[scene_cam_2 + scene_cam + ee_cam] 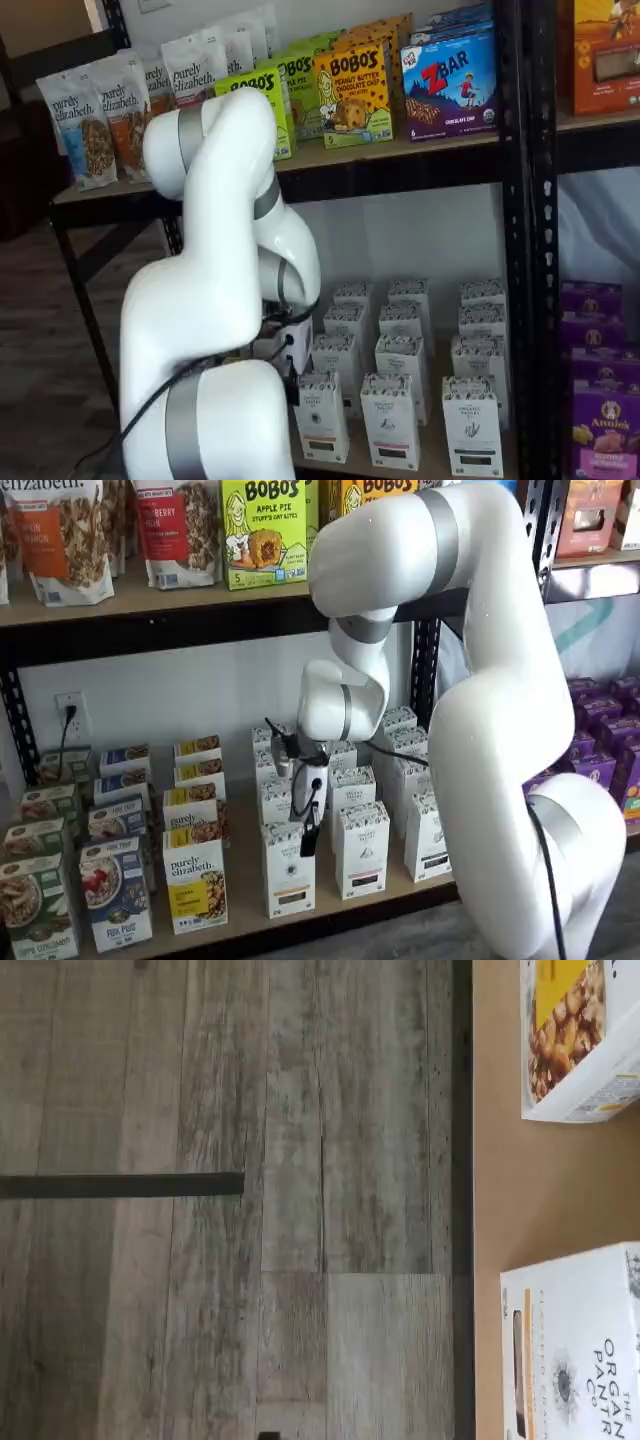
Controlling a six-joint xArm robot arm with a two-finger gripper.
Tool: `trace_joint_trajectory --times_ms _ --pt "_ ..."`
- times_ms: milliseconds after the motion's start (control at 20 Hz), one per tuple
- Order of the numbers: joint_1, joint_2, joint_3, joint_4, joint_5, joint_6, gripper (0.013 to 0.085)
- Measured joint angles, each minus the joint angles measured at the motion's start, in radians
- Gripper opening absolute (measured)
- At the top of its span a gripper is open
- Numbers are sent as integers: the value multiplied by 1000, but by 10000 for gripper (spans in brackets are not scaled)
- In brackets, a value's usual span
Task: Pick up the white box with a yellow strip in the middle, on the bottom shelf, the fourth box from the left
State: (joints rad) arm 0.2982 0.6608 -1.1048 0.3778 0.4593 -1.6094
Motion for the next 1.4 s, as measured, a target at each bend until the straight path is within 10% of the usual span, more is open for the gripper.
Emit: trace_joint_trajectory --times_ms 350,1000,1400 --pt "-32 31 -52 -68 94 35 850" --pt "-27 100 -88 137 -37 -155 850" --pt "-51 161 -180 158 -6 -190 850"
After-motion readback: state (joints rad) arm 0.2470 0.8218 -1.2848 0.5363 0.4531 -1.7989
